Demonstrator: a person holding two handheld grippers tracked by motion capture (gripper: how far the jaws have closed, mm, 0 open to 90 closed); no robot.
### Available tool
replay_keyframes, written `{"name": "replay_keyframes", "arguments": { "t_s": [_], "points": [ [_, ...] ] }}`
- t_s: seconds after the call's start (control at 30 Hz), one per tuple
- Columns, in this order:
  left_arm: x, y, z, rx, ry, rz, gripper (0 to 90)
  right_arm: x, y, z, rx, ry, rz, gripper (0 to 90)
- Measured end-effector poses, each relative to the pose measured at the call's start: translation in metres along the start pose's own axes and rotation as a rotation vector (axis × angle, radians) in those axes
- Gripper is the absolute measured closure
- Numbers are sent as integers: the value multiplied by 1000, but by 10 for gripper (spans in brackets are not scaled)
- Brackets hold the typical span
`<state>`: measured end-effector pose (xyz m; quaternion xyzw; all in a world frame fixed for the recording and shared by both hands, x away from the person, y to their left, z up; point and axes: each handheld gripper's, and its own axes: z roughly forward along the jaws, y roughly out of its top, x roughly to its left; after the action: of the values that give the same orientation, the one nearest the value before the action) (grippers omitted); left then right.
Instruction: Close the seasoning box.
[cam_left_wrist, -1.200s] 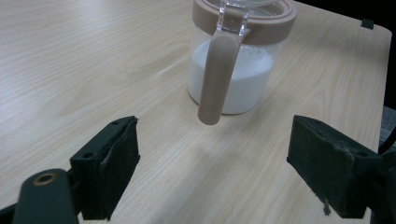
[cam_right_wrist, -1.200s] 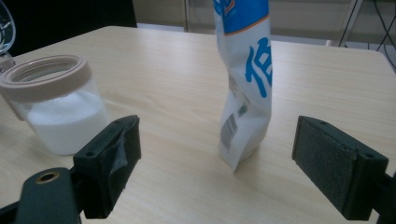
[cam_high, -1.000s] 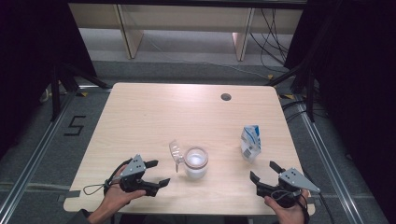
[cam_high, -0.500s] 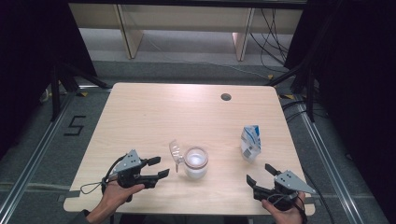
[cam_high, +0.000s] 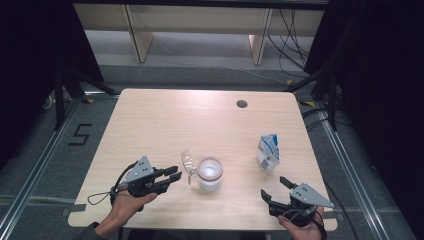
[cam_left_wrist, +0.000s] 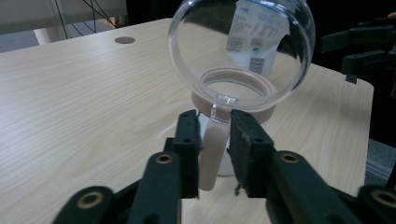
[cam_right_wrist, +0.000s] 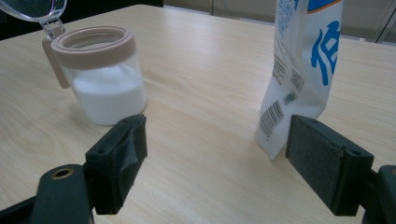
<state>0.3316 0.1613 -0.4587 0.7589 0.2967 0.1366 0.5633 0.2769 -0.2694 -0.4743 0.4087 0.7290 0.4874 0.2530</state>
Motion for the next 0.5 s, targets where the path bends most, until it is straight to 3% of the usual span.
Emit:
{"name": "replay_keyframes", "arguments": {
  "t_s": [0.03,0.07,0.2,0.5],
  "points": [
    [0,1,0,4,-7,-3,770,0,0,0,2,-7,-10,220],
    [-1,1,1,-2,-17,-11,791,3,-1,-1,14,-6,21,220],
    [-2,5,4,4,-8,2,856,2,0,-1,9,-6,14,221],
    [-3,10,6,-13,-11,-14,890,0,0,0,0,-2,-4,223]
  ]
}}
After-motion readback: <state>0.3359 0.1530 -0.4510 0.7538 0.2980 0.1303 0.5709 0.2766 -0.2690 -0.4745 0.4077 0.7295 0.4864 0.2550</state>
